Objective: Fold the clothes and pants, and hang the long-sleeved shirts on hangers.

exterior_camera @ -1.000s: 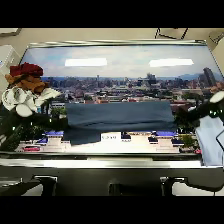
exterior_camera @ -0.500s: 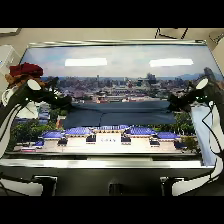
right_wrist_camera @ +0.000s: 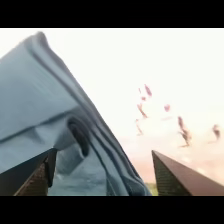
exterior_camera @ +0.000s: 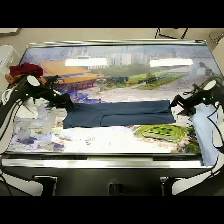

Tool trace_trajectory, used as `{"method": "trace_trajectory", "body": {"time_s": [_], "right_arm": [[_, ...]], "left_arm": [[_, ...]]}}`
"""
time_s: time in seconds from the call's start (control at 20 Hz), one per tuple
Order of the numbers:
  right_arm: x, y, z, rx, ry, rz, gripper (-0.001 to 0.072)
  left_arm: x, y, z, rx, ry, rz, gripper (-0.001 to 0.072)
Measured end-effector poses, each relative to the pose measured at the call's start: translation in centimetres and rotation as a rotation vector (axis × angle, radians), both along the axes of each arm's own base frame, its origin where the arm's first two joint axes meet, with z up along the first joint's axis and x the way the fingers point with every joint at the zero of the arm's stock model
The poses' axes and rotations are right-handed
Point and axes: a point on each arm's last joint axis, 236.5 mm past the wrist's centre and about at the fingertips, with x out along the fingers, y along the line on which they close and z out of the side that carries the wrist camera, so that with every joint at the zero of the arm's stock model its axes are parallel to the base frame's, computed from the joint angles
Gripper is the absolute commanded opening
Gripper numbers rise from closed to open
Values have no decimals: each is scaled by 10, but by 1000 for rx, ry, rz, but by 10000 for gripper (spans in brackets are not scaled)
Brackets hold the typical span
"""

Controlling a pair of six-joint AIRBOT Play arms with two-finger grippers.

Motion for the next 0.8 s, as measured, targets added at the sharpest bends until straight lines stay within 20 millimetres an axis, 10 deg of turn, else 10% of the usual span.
{"method": "trace_trajectory", "body": {"time_s": [0.25, 0.45, 0.6, 0.8], "right_arm": [[-4, 21, -8, 186, 15, 20, 646], [-3, 42, -17, 284, 27, 42, 37], [0, 61, -5, 351, -8, 87, 32], [4, 89, 56, 427, -115, 160, 32]], "left_arm": [[2, -2, 44, -3, -93, -12, 333], [-1, -17, 73, -46, -144, -26, 306], [-2, -41, 85, -90, -169, -50, 39], [-8, -105, 75, -126, -201, -127, 25]]}}
